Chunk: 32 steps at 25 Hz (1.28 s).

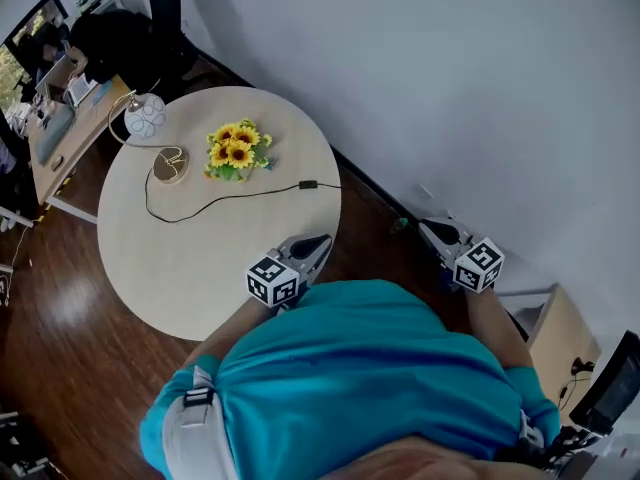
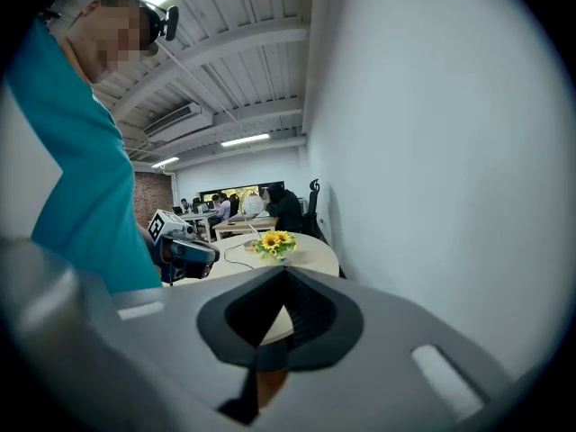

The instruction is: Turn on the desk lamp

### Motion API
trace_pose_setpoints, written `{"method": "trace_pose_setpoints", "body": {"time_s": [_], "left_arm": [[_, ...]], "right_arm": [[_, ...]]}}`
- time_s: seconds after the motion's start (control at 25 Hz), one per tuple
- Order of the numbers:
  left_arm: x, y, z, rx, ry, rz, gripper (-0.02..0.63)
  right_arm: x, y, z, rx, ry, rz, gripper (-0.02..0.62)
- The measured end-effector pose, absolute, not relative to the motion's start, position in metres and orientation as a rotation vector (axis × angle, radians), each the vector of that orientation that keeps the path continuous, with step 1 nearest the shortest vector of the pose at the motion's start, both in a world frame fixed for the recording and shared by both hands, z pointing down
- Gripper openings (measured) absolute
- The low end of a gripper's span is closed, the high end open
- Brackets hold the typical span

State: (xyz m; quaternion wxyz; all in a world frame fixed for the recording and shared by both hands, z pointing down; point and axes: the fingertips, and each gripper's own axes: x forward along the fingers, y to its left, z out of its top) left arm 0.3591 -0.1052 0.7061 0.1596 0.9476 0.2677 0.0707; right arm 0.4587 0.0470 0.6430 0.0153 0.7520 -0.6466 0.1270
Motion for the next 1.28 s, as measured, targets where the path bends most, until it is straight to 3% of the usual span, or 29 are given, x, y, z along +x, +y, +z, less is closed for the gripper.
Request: {"method": "trace_pose_setpoints", "body": {"time_s": [0.12,0.36,0.88,1.28], "left_arm": [[0.397,-0.124,0.697,2.689,0.7,0.169,0.017],[0.404,-0.164,0.697,2.711,0.387,0.091,0.017],[0.424,-0.133,0.703,2.728,-0.477,-0.04,0.018],[0.343,-0.14,0.681,2.682,-0.748,-0.182,0.018]], "right_arm": [[0.501,0.027,0.638,2.322,-2.059,0.415,0.002],[0.541,-0.016,0.654,2.114,-2.262,0.425,0.002],[0.605,-0.097,0.694,1.255,-2.727,0.387,0.002],[0.543,-0.138,0.73,1.027,-2.697,0.407,0.002]]}}
